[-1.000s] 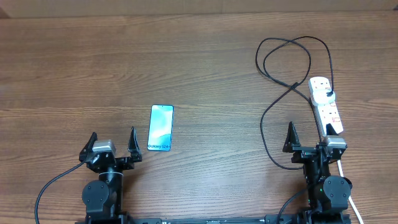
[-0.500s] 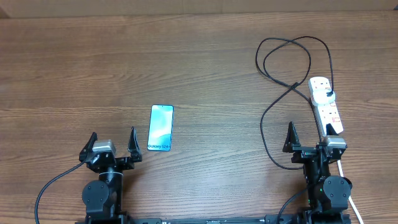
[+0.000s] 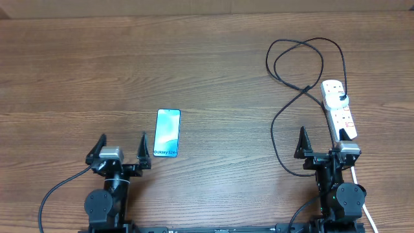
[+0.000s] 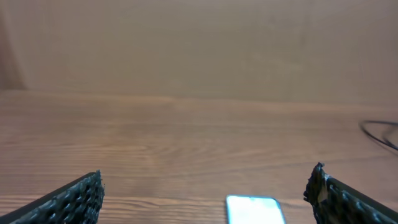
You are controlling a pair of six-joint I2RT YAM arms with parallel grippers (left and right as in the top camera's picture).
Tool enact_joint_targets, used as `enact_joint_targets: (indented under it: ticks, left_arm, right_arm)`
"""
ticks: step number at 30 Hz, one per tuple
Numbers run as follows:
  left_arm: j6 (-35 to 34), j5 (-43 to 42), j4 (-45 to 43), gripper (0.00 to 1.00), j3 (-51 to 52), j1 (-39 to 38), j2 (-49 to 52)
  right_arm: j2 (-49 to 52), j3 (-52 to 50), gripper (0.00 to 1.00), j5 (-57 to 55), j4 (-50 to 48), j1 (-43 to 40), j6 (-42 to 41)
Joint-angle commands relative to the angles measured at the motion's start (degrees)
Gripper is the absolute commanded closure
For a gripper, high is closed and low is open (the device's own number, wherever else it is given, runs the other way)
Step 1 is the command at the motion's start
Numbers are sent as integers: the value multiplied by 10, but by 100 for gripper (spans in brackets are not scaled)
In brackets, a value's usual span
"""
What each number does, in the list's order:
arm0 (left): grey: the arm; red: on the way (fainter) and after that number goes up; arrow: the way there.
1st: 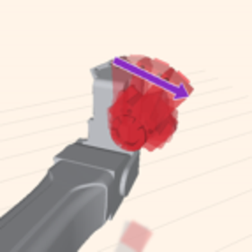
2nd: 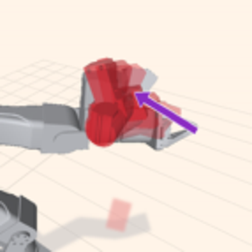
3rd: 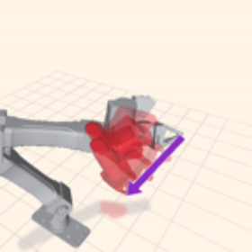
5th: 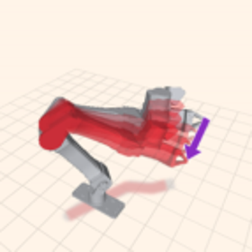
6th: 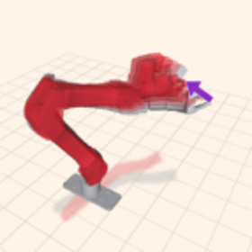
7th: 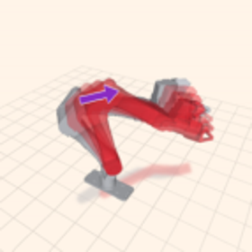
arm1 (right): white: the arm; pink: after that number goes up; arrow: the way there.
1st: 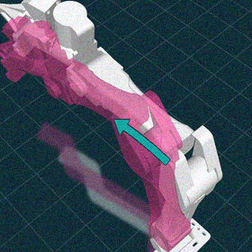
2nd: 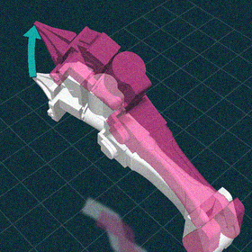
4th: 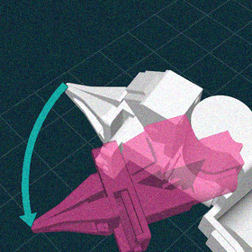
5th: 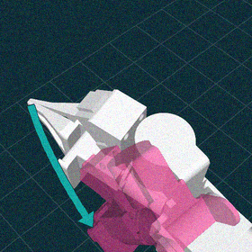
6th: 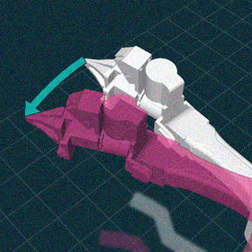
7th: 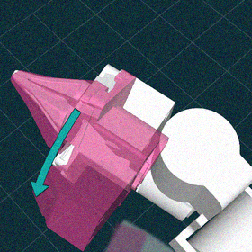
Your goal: Plug charger to phone and switch on socket
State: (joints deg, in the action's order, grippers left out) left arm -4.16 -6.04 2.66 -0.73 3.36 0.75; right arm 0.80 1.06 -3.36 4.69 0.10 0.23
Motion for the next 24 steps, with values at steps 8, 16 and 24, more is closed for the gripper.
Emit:
enact_joint_targets:
  ticks: [8,16,24]
  left_arm:
    - [-16,-54,125,0,-143,-4,10]
    - [-41,-56,192,0,-291,-4,132]
    - [-83,-71,298,0,-508,-11,361]
  right_arm:
    - [-6,-6,0,0,-2,-1,2]
    - [-6,-6,0,0,-2,-1,2]
    - [-6,-6,0,0,-2,-1,2]
